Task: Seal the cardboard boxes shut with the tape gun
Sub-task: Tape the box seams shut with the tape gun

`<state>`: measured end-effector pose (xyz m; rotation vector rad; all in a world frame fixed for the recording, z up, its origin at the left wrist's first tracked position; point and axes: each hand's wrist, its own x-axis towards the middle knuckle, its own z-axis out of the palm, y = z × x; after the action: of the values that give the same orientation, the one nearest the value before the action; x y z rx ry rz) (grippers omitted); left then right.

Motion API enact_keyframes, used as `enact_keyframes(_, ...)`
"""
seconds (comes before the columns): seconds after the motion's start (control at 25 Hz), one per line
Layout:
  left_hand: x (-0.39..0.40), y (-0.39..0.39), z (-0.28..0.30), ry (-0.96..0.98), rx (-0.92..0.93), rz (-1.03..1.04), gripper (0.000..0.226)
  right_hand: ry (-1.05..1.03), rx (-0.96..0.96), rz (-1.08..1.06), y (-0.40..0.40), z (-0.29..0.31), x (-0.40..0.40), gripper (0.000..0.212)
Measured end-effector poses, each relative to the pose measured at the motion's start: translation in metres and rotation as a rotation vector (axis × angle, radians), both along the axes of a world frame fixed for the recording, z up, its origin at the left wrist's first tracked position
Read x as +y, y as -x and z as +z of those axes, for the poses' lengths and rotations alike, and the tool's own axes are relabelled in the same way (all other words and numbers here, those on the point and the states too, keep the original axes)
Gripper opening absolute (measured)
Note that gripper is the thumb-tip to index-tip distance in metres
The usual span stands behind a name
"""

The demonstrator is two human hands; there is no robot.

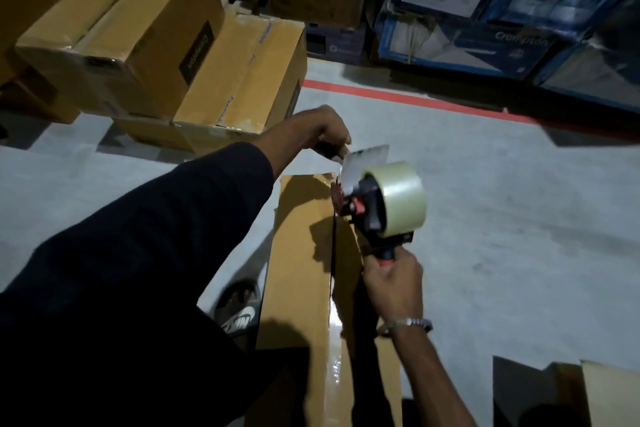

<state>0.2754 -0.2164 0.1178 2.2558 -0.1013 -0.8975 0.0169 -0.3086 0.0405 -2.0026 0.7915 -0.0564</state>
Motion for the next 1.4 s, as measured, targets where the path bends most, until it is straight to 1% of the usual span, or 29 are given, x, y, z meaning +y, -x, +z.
enact_keyframes(0.08,0.001,-0.013,-0.02,-0.001,0.048,-0.09,0.027,-0.022,0.012,-0.059,0.007,-0.011,0.016,0.015)
enact_keyframes(0.12,-0.001,-0.018,-0.035,-0.034,0.078,-0.151,0.029,-0.046,0.027,-0.086,0.01,-0.017,0.023,0.017)
enact_keyframes(0.2,-0.005,-0.029,-0.063,-0.165,0.069,-0.273,0.027,-0.064,0.059,-0.094,0.012,-0.03,0.038,0.017)
enact_keyframes(0.24,-0.006,-0.034,-0.074,-0.226,0.049,-0.306,0.028,-0.073,0.085,-0.104,0.011,-0.037,0.049,0.016)
enact_keyframes(0.32,-0.013,-0.043,-0.092,-0.262,0.011,-0.278,0.023,-0.054,0.118,-0.149,0.007,-0.047,0.066,0.016)
enact_keyframes(0.36,-0.016,-0.045,-0.097,-0.253,-0.029,-0.273,0.019,-0.043,0.121,-0.15,0.004,-0.05,0.073,0.017)
enact_keyframes(0.44,-0.012,-0.054,-0.103,-0.199,-0.2,-0.262,0.013,-0.034,0.117,-0.159,0.001,-0.056,0.081,0.021)
enact_keyframes(0.48,-0.007,-0.061,-0.104,-0.17,-0.281,-0.22,0.012,-0.036,0.13,-0.17,0.005,-0.064,0.082,0.022)
enact_keyframes(0.52,0.0,-0.07,-0.106,-0.128,-0.297,-0.164,0.015,-0.049,0.155,-0.188,0.012,-0.07,0.084,0.02)
enact_keyframes(0.56,0.006,-0.078,-0.107,-0.087,-0.228,-0.137,0.023,-0.071,0.174,-0.211,0.021,-0.076,0.088,0.016)
enact_keyframes(0.64,0.015,-0.083,-0.111,-0.021,0.018,-0.227,0.043,-0.101,0.226,-0.249,0.043,-0.086,0.099,0.011)
enact_keyframes(0.68,0.016,-0.083,-0.118,0.011,0.064,-0.279,0.048,-0.095,0.236,-0.271,0.05,-0.091,0.102,0.013)
enact_keyframes(0.76,0.023,-0.081,-0.125,0.079,0.025,-0.297,0.05,-0.063,0.193,-0.264,0.049,-0.094,0.105,0.016)
enact_keyframes(0.84,0.022,-0.084,-0.127,0.179,-0.056,-0.264,0.047,-0.013,0.133,-0.23,0.038,-0.094,0.096,0.014)
enact_keyframes(0.88,0.022,-0.087,-0.126,0.223,-0.074,-0.249,0.048,0.01,0.112,-0.215,0.03,-0.093,0.093,0.017)
enact_keyframes(0.96,0.022,-0.091,-0.126,0.273,-0.08,-0.23,0.053,-0.01,0.124,-0.203,0.022,-0.091,0.089,0.022)
enact_keyframes(1.08,0.017,-0.095,-0.137,0.259,-0.107,-0.283,0.057,-0.087,0.155,-0.247,0.017,-0.094,0.086,0.018)
enact_keyframes(1.16,0.013,-0.096,-0.148,0.236,-0.123,-0.309,0.053,-0.111,0.147,-0.269,0.015,-0.098,0.086,0.021)
enact_keyframes(1.28,0.016,-0.099,-0.163,0.212,-0.142,-0.337,0.046,-0.091,0.15,-0.278,0.013,-0.107,0.088,0.025)
enact_keyframes(1.4,0.015,-0.096,-0.181,0.179,-0.156,-0.343,0.043,-0.1,0.193,-0.271,0.012,-0.11,0.087,0.024)
